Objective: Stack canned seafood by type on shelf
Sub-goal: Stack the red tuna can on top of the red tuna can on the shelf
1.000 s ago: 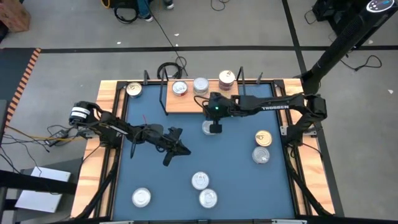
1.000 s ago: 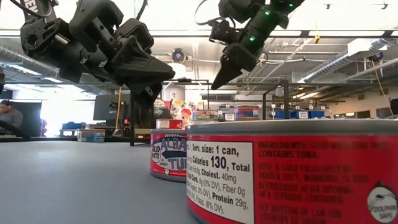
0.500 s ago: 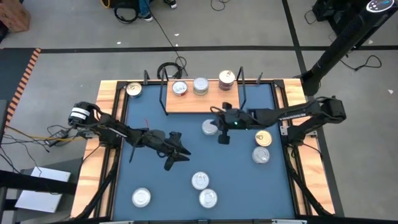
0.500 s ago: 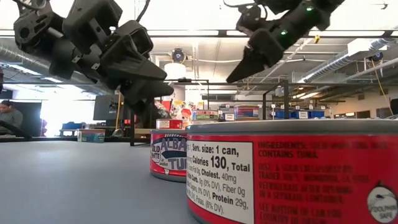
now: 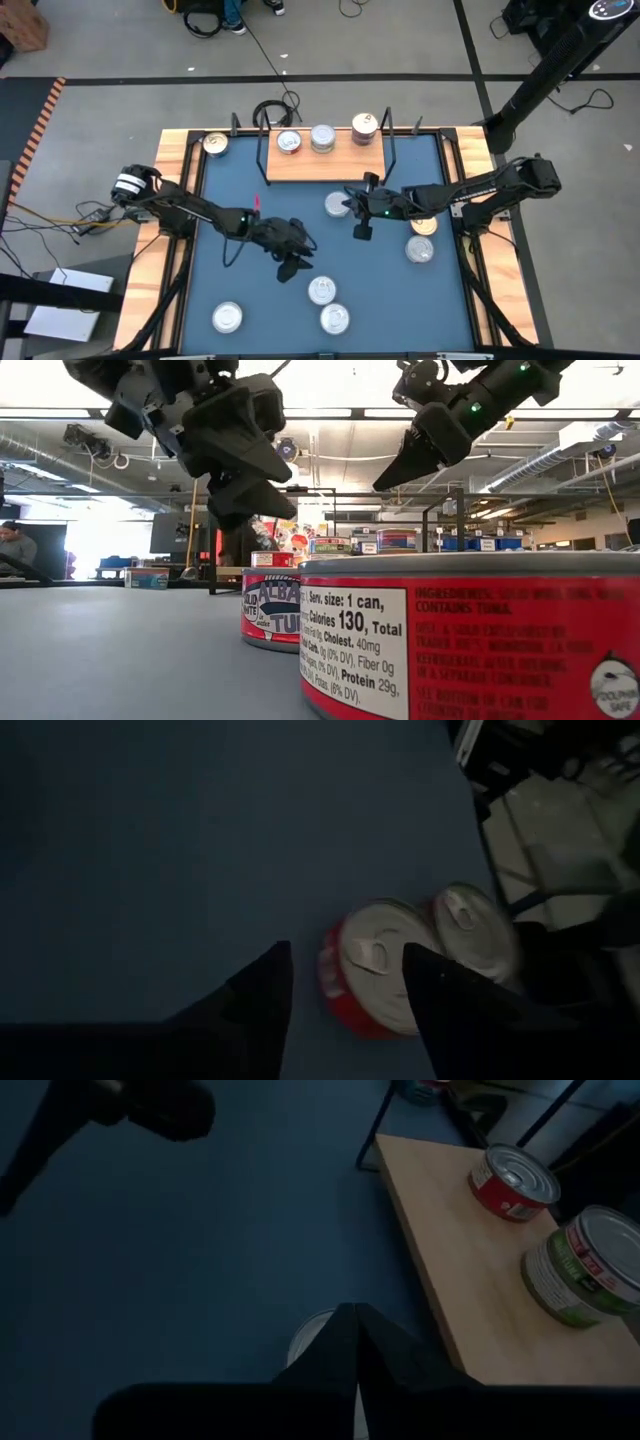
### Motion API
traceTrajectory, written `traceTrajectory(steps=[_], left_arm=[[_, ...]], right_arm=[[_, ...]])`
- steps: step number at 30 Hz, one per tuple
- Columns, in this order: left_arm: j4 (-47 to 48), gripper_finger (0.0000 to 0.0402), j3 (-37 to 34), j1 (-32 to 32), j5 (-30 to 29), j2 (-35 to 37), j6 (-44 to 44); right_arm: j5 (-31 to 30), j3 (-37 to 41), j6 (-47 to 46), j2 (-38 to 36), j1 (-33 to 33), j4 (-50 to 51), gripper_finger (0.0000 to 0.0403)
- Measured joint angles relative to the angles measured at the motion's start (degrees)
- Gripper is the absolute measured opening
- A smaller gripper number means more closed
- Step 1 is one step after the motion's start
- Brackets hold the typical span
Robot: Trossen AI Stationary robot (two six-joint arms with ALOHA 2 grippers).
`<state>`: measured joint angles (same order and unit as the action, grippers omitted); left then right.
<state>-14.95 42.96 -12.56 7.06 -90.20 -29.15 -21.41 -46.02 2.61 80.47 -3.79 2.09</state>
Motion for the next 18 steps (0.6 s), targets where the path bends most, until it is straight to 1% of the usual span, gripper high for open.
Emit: traceTrajectory(steps=[3,6,10,12,18], left_arm=[[0.5,0.0195,1.5,-0.49,1.41,-2.49,-2.96],[0.56,0.0195,3.09,-1.27,1.45,-5.19,-3.25],[0.74,0.0195,5.26,-1.7,3.28,-8.26,-2.83],[1.0,0.0193,5.87,-1.71,4.36,-8.95,-3.13],[3.1,0.0183,6.78,-1.11,4.46,-9.57,-4.48]], right_arm=[[-0.16,0.0,0.4,0.0,0.02,0.06,0.0013],[-1.18,0.0,0.49,0.0,0.02,0.08,0.001],[-1.68,-0.02,0.55,0.0,0.04,0.08,0.0009],[-1.68,-0.02,0.55,0.0,0.02,0.07,0.001],[-1.68,-0.04,0.55,0.0,0.02,0.06,0.001]])
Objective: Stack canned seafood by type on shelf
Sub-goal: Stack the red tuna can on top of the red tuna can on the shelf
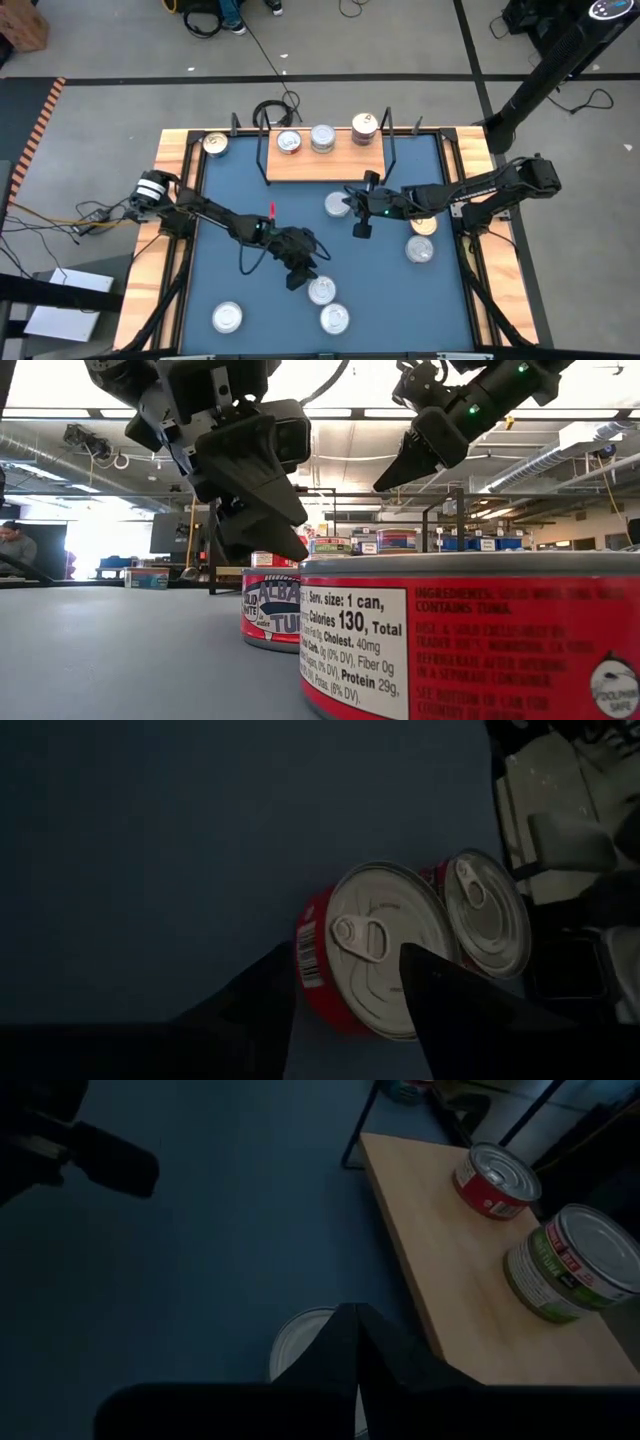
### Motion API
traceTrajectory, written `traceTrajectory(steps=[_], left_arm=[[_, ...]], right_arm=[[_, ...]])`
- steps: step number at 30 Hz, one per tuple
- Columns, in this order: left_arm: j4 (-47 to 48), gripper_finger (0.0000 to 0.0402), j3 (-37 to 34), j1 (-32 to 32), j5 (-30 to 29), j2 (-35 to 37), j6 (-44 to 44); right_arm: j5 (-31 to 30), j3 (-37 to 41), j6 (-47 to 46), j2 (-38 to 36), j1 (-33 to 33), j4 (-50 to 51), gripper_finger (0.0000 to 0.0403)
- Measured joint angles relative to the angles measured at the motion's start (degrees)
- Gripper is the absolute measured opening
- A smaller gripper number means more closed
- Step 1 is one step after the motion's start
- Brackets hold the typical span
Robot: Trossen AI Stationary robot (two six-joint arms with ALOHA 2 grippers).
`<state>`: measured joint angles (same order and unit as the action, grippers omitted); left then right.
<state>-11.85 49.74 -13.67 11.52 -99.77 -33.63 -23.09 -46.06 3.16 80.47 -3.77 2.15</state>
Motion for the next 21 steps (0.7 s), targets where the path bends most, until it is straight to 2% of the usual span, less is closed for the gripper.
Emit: traceTrajectory(steps=[6,13,17,21], left_arm=[[0.49,0.0182,0.15,-0.04,-0.53,-1.51,-2.56],[1.47,0.0181,3.99,0.0,3.88,-6.65,-3.01],[6.94,0.018,5.84,0.86,4.38,-7.3,-2.53],[12.85,0.016,7.88,1.47,3.08,-7.06,-0.29]], right_arm=[[0.0,0.0,-0.02,0.0,0.0,-0.33,0.001],[0.0,0.0,-0.02,0.0,0.0,-0.43,0.001],[0.0,0.0,-0.02,0.0,0.0,-0.38,0.001],[0.0,0.0,0.14,0.0,0.02,-0.41,0.001]])
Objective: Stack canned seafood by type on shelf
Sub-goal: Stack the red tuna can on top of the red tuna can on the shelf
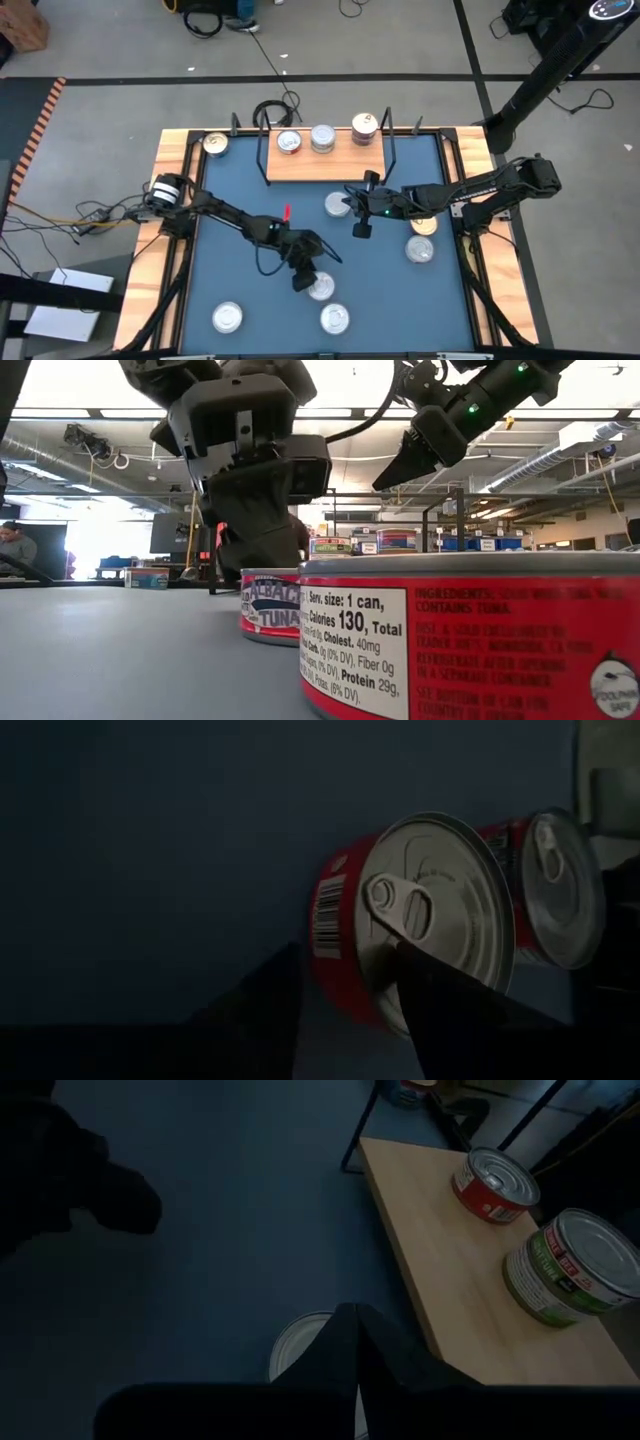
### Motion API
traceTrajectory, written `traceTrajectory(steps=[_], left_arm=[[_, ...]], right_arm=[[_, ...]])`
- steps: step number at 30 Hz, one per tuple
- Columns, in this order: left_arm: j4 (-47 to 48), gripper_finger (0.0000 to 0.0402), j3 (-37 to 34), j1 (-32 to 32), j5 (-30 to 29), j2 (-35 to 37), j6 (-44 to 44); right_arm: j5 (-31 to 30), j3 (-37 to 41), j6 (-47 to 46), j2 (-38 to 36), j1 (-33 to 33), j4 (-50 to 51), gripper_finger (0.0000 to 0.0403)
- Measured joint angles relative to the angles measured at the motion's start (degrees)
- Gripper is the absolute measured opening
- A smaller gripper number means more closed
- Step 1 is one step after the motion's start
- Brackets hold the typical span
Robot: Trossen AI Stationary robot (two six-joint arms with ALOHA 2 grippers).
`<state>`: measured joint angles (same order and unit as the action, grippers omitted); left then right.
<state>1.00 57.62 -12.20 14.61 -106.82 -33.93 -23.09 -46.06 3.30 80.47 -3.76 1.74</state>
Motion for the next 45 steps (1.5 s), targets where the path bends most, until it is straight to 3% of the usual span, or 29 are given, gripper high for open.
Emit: traceTrajectory(steps=[7,12,20,27,35,42,45], left_arm=[[7.62,0.0074,4.34,0.81,-1.27,0.06,7.88],[14.98,0.001,7.89,1.4,-6.52,0.06,12.31],[24.91,0.0003,11.84,2.15,-12.77,0.43,18.8],[28.8,0.0001,10.66,3.11,-19.42,4.59,20.49],[18.9,0.0001,0.4,4.39,-19.43,12.61,20.36],[-6.68,0.0,-11.7,3.77,-7.9,15.45,19.94],[-7.75,0.0,-12.5,3.82,-7.59,14.02,18.92]], right_arm=[[-0.01,0.0,0.76,0.0,0.01,0.02,0.0009],[0.0,0.0,0.93,0.0,-0.02,0.04,0.001],[0.0,0.0,0.94,0.0,-0.02,0.04,0.0011],[0.0,-0.02,1.24,0.0,0.01,0.27,0.0011],[0.24,-0.02,0.77,0.0,-0.02,0.45,0.0011],[6.68,-0.02,-2.54,0.02,-0.04,-0.38,0.0011],[7.87,-0.02,-3.46,0.04,-0.04,-1.32,0.0011]])
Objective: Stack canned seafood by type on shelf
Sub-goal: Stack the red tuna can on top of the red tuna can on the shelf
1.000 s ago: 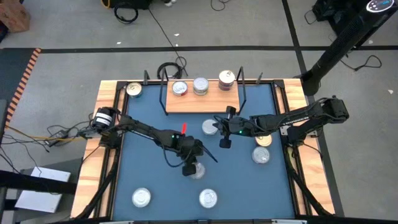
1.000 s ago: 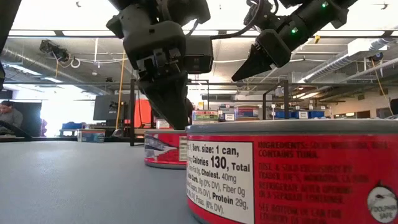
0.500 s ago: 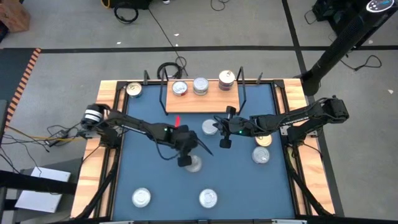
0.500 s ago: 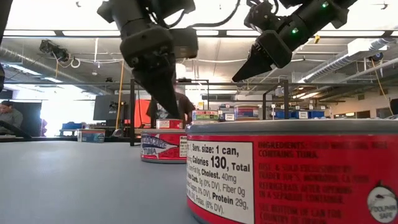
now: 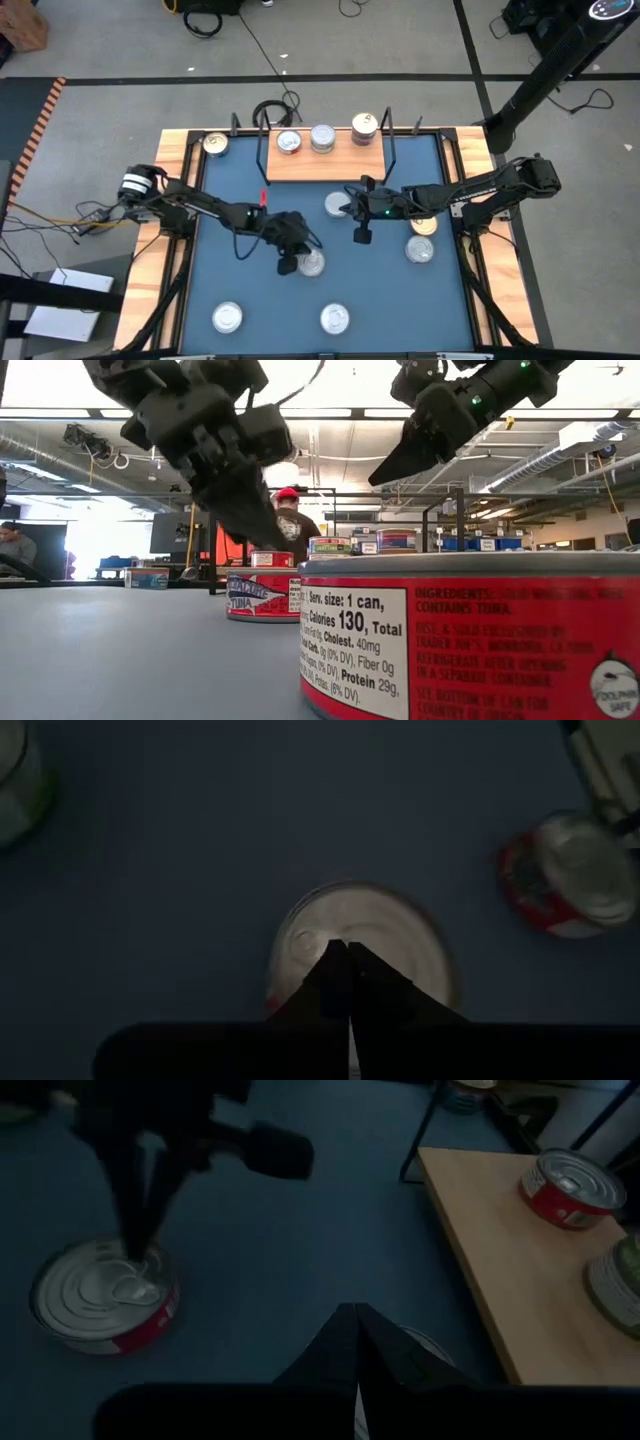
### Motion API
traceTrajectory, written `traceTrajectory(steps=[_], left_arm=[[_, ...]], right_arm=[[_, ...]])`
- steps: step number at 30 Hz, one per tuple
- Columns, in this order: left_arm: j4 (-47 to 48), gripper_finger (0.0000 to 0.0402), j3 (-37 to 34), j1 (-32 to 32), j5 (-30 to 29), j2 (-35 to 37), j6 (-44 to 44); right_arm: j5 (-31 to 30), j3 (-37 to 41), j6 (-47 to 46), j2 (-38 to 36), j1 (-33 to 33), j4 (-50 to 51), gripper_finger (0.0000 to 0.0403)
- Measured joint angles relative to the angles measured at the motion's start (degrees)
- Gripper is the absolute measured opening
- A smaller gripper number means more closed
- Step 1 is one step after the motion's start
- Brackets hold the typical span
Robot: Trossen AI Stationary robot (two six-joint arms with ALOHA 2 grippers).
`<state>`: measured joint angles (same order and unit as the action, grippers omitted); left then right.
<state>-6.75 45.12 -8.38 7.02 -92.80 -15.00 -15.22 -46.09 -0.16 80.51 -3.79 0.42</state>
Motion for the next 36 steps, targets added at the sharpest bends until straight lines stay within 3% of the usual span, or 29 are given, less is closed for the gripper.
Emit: traceTrajectory(steps=[10,17,26,31,36], left_arm=[[3.35,0.0,0.0,0.24,-6.41,-2.11,0.51],[2.96,0.0,-0.15,1.4,-7.68,-1.87,1.05],[-19.19,0.0,-11.36,1.64,-6.55,-1.85,-2.01],[-24.32,0.0,-14.44,2.04,-9.95,-1.76,-1.93],[-26.84,0.0,-15.58,4.88,-9.79,-1.76,-0.58]], right_arm=[[0.17,0.0,-3.32,0.0,-1.57,-0.37,0.0011],[-0.1,0.0,-3.96,0.0,-2.75,-0.35,0.0011],[0.29,0.02,-4.71,0.0,-2.75,2.21,0.0016],[3.29,0.02,-5.33,0.0,-2.89,0.57,0.0029],[3.34,0.02,-5.42,0.0,-3.28,-2.92,0.0037]])
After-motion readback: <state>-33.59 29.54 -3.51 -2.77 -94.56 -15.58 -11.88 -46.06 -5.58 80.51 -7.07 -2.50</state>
